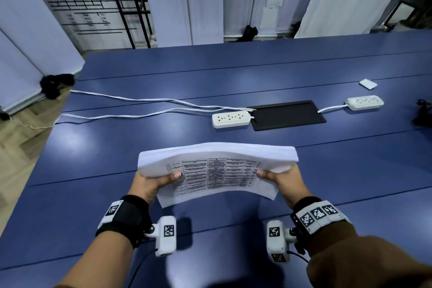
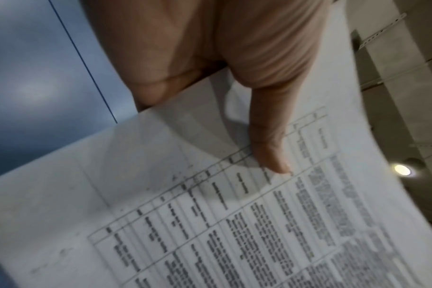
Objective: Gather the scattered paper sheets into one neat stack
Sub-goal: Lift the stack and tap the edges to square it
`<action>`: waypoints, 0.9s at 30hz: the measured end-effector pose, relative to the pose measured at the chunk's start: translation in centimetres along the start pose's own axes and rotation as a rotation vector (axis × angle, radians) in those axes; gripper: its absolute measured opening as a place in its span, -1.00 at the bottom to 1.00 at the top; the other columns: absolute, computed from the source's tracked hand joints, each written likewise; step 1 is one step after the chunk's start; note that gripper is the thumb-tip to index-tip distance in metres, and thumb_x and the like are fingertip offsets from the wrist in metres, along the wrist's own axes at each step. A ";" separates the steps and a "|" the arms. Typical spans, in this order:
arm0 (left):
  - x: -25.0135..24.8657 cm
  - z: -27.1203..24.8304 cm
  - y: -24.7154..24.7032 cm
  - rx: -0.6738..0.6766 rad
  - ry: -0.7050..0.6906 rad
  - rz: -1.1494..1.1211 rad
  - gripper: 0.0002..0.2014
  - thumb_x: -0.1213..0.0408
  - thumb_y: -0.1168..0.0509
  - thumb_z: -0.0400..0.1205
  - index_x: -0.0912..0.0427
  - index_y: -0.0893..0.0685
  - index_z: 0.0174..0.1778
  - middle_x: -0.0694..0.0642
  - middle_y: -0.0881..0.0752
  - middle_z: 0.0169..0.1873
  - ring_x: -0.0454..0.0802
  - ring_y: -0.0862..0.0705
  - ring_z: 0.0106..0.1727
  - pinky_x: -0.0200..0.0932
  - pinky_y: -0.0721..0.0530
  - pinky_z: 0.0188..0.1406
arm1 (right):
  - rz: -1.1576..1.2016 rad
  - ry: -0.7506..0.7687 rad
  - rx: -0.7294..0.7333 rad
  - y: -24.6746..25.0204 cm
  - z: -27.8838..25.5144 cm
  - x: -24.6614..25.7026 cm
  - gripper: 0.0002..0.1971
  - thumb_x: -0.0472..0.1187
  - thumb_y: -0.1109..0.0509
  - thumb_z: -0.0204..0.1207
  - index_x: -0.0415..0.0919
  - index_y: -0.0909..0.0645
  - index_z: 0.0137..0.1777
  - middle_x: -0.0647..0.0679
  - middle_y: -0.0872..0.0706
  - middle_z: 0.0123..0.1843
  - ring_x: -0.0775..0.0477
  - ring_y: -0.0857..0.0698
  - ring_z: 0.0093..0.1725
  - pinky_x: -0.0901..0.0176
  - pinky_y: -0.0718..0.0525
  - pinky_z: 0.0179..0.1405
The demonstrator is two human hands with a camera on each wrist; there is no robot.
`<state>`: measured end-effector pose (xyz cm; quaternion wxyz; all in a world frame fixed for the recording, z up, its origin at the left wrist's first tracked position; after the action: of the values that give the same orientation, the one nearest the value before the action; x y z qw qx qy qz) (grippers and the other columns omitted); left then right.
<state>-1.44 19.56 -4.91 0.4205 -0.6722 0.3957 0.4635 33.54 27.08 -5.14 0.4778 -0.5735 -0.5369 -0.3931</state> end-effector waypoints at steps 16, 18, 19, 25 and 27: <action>-14.2 -2.9 -13.6 0.213 -0.570 1.120 -0.31 -0.28 -0.43 0.28 -0.18 -0.53 0.34 -0.20 -0.61 0.29 -0.12 -0.43 0.49 0.31 -0.12 0.56 | -0.823 0.325 -0.050 -5.9 -1.9 16.3 -0.79 -0.18 -0.70 0.15 0.06 -0.79 -0.25 0.01 -0.83 -0.31 -0.06 -0.79 -0.22 -0.09 -0.78 -0.17; -14.8 -2.9 -14.0 0.166 -0.585 0.983 -0.59 -0.17 -0.44 0.36 -0.14 -0.61 0.07 -0.20 -0.72 -0.06 -0.13 -0.66 0.11 0.10 -0.54 0.23 | -1.020 0.407 -0.011 -8.3 -3.5 19.1 -0.82 -0.09 -0.59 0.18 0.06 -0.79 -0.19 -0.03 -0.82 -0.32 -0.13 -0.76 -0.19 0.01 -0.73 -0.20; -15.0 -2.8 -13.7 0.140 -0.582 0.877 -0.72 -0.07 -0.47 0.38 -0.13 -0.61 -0.08 -0.20 -0.72 -0.26 -0.19 -0.66 -0.13 -0.04 -0.62 -0.03 | -1.070 0.429 0.004 -8.9 -4.0 19.8 -0.84 -0.08 -0.57 0.20 0.07 -0.79 -0.19 -0.02 -0.80 -0.33 -0.14 -0.74 -0.19 0.04 -0.71 -0.21; -13.8 -2.6 -10.9 0.101 -0.469 0.476 -0.76 0.41 -0.53 0.34 -0.01 -0.70 -0.24 -0.18 -0.68 -0.45 -0.25 -0.57 -0.34 -0.30 -0.50 -0.32 | -1.013 0.374 0.094 -6.7 -3.4 19.4 -0.71 0.17 -0.68 0.06 0.26 -0.72 -0.23 0.20 -0.73 -0.42 0.12 -0.66 -0.32 0.15 -0.56 -0.33; -13.4 -2.2 -9.0 0.023 -0.407 0.290 -0.77 0.46 -0.55 0.32 0.09 -0.73 -0.24 -0.13 -0.76 -0.40 -0.21 -0.64 -0.31 -0.27 -0.63 -0.21 | -0.931 0.358 0.076 -4.6 -2.5 19.0 -0.72 0.16 -0.68 0.06 0.10 -0.72 -0.32 0.11 -0.66 -0.50 0.10 -0.56 -0.40 0.13 -0.47 -0.35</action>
<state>4.02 22.36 10.21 0.4284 -0.4965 0.4005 0.6400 31.35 29.05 14.34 0.3568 -0.1787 -0.6594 -0.6371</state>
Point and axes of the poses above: each hand's wrist, its own z-axis towards the middle knuckle, its own y-axis out of the back of the hand, x = y × z, the point moved 10 cm from there along z, towards the middle knuckle
